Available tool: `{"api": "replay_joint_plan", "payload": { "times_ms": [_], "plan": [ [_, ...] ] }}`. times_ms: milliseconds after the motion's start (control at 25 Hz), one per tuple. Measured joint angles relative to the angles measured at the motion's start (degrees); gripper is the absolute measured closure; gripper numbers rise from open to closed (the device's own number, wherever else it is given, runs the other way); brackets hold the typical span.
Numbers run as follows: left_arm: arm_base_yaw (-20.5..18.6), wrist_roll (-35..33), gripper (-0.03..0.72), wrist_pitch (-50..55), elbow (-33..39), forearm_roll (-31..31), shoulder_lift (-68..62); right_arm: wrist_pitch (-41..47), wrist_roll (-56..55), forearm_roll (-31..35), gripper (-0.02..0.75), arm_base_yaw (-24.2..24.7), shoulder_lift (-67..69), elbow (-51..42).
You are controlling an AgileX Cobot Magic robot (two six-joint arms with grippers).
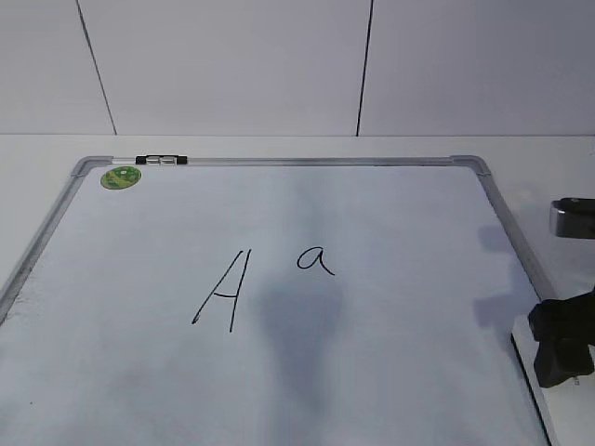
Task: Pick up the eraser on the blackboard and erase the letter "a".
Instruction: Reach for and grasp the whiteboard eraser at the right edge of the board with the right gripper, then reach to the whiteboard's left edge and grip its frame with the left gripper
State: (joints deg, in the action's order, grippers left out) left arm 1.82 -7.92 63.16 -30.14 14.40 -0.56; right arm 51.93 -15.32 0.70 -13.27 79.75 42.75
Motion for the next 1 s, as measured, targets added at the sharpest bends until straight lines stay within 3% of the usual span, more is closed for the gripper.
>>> {"api": "replay_joint_plan", "payload": {
  "times_ms": [1000],
  "plan": [
    [0.0,0.0,0.449,0.0,0.0,0.15,0.0,-2.22,0.11,0.64,0.085,0.0,5.13,0.0]
  ]
}}
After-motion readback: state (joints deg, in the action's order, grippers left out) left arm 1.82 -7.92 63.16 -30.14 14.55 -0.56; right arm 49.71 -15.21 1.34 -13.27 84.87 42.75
